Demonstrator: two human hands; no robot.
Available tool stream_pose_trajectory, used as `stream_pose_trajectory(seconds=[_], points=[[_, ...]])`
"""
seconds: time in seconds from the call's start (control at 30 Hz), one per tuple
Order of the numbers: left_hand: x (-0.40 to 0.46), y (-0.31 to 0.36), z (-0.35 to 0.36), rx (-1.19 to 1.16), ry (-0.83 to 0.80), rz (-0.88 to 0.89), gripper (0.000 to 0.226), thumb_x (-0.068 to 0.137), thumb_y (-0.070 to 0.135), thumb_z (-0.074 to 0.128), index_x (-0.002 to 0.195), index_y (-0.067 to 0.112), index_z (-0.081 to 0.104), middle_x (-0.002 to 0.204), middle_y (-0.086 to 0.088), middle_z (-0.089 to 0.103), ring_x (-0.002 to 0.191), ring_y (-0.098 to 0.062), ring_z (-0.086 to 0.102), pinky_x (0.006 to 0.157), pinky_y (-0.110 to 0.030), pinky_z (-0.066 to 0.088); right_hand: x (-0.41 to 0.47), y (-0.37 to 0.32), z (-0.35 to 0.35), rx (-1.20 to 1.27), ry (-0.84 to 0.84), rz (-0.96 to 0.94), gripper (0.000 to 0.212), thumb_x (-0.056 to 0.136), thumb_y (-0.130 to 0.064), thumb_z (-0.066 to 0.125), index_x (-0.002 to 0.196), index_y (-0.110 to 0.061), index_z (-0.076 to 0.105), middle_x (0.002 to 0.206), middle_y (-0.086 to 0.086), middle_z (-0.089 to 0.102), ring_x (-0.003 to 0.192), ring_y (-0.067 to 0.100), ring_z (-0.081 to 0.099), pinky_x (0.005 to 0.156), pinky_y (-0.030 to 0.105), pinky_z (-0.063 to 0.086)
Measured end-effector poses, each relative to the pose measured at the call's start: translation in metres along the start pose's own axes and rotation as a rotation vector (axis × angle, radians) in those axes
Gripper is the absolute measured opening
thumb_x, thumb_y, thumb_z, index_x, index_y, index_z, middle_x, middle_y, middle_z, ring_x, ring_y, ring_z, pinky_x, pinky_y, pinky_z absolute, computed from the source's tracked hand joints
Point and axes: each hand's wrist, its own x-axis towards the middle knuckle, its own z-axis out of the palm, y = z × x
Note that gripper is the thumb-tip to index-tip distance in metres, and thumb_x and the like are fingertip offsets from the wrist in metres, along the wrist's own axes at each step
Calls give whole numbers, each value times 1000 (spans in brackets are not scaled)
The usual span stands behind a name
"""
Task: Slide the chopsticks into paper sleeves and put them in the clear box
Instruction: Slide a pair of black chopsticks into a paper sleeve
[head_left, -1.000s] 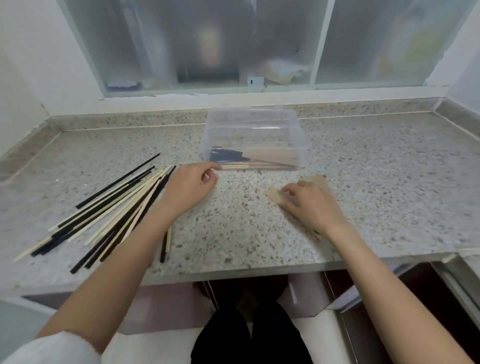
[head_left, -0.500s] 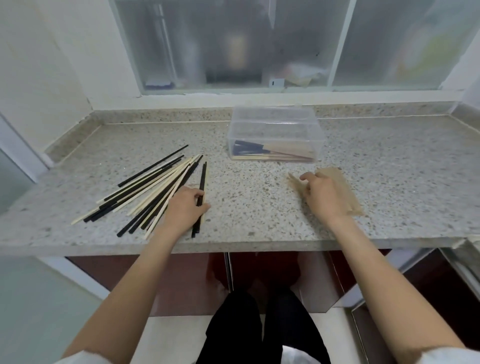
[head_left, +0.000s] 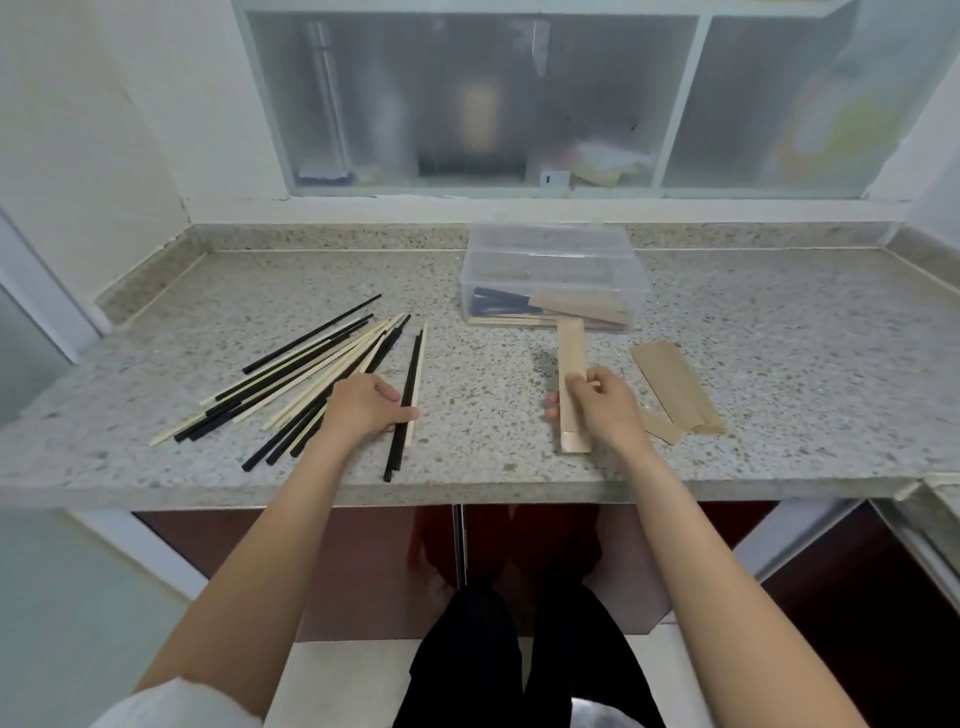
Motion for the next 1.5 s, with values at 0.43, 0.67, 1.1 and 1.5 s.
stream_pose_trajectory(seconds=[0.43,0.67,1.1,1.5], points=[[-19,-5,-3,140,31,141,38,84,38,66,114,14,61,108,0,64,95,-14,58,82,-25,43,-10,16,19,509,-70,102,40,100,-3,37,139,-6,39,113,18,63,96,26,65,85,35,56],[-40,-27,-23,144,-141,148,57,64,38,84,113,21,61,101,7,62,87,-7,58,78,-21,44,-13,13,20,523,-81,121,30,99,-3,41,127,-3,52,105,15,66,91,23,67,78,32,59],[-36,-27,-13,168,11,162,51,72,47,75,110,15,62,87,7,59,83,-9,56,77,-22,44,-12,1,48,246,-178,62,37,103,-23,35,134,-8,47,82,1,58,66,11,52,63,25,46],[-40,-35,-30,72,-18,70,31,77,10,68,108,13,66,93,2,67,82,-10,59,77,-24,50,-3,3,51,75,-115,-9,62,89,-18,64,144,-11,35,99,-6,61,75,6,60,58,17,45]])
